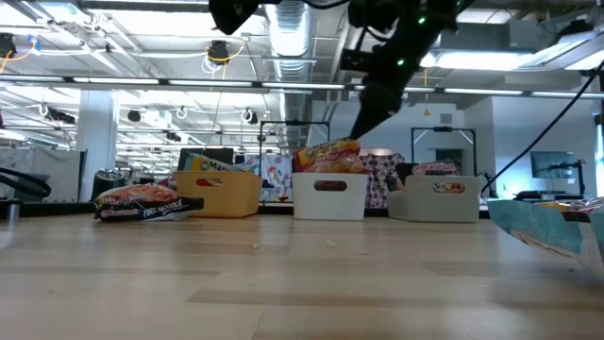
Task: Sort Maruchan noodles
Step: Put the red noodle pack into the white bin
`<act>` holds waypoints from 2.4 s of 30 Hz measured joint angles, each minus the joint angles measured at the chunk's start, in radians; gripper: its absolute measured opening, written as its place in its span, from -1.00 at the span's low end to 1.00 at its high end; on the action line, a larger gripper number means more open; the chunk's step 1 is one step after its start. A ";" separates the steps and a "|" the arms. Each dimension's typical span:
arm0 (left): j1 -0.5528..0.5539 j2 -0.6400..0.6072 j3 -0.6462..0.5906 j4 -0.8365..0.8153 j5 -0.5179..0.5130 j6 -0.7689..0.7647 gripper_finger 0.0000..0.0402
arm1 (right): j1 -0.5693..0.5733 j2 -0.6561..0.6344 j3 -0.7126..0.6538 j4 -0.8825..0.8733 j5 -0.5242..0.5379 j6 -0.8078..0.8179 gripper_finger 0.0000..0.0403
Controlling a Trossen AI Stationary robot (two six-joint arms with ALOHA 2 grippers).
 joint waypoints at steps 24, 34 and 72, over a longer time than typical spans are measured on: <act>0.000 0.000 0.000 -0.008 -0.001 -0.006 -0.50 | -0.162 0.151 0.000 0.228 -0.140 0.098 -0.37; 0.000 0.000 0.000 -0.008 -0.001 -0.009 -0.50 | -0.170 0.151 0.000 0.225 -0.211 0.277 -0.37; 0.000 0.000 0.000 -0.001 -0.001 0.014 -0.50 | -0.196 0.234 0.093 0.118 -0.282 0.589 -0.37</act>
